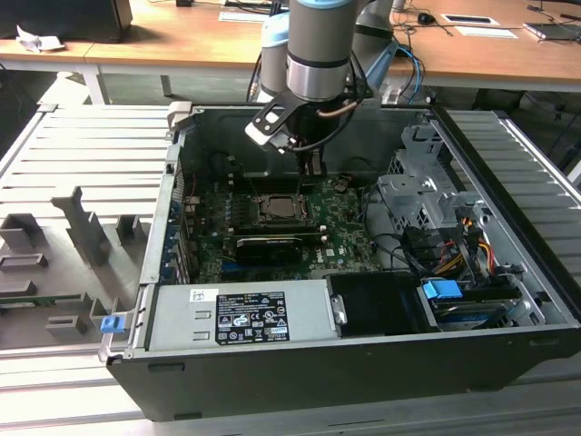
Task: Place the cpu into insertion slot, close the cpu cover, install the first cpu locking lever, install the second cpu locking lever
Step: 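Close the cpu cover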
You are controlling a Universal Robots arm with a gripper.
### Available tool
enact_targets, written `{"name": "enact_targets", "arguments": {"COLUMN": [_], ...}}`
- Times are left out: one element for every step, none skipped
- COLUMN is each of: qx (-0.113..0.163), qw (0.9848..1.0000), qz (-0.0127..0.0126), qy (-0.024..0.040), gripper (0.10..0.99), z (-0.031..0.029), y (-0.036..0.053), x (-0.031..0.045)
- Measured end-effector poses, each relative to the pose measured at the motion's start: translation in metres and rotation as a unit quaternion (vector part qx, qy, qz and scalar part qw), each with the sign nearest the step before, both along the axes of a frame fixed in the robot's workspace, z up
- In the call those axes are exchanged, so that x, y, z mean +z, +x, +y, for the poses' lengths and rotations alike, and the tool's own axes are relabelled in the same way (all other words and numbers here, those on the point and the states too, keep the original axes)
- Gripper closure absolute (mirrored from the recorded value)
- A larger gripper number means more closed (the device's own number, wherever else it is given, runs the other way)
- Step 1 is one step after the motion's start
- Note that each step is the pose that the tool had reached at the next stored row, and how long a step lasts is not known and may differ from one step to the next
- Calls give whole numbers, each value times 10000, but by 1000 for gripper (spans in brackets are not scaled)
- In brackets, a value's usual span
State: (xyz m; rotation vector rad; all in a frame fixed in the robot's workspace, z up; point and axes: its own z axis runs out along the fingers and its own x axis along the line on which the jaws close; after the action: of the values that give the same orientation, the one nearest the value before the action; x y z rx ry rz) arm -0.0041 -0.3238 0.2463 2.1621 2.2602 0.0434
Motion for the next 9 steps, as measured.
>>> {"name": "enact_targets", "arguments": {"qx": [0,0,0,0,0,0,0,0,0], "qw": [10000,10000,10000,10000,10000,10000,10000,10000,10000], "qz": [0,0,0,0,0,0,0,0,0], "qy": [0,0,0,0,0,0,0,0,0], "gripper": [980,980,980,980,980,980,980,980,980], "z": [0,0,0,0,0,0,0,0,0], "y": [-4,-7,-12,-15,-20,-24,-29,-36,-42], "x": [0,-1,-2,-3,-3,-4,-4,-4,-5]}}
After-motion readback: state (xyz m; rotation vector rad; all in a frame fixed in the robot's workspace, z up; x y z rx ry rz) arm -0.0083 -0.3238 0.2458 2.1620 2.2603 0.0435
